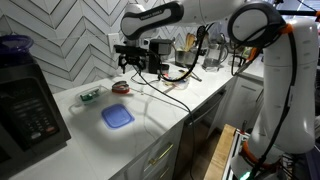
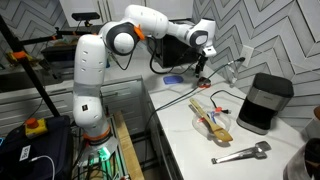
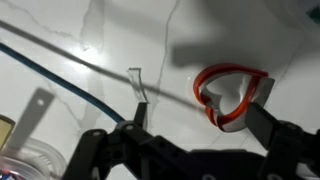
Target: Put the cookie cutter on the microwave
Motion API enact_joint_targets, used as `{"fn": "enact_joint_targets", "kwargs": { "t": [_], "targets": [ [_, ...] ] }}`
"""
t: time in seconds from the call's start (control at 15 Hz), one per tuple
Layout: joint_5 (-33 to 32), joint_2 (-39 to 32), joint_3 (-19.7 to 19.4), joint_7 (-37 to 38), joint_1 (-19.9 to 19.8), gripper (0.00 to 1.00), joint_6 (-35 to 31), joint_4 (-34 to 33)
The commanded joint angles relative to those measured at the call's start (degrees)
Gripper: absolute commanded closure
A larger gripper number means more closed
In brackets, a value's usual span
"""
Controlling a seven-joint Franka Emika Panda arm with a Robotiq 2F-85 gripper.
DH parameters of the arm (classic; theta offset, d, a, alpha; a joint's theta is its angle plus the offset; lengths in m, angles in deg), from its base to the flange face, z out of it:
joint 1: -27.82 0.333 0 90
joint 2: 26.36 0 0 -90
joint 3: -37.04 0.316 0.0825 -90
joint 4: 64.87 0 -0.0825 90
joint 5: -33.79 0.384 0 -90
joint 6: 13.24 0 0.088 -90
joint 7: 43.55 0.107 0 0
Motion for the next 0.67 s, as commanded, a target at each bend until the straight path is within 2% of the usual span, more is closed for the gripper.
{"fn": "enact_joint_targets", "kwargs": {
  "t": [0.0, 0.6],
  "targets": [
    [0.85, -1.95, -0.67, 7.89, 1.58, 0.00, -0.34, -0.45],
    [0.07, -7.95, -1.04, 9.61, 2.37, 0.00, -11.06, -0.49]
  ]
}}
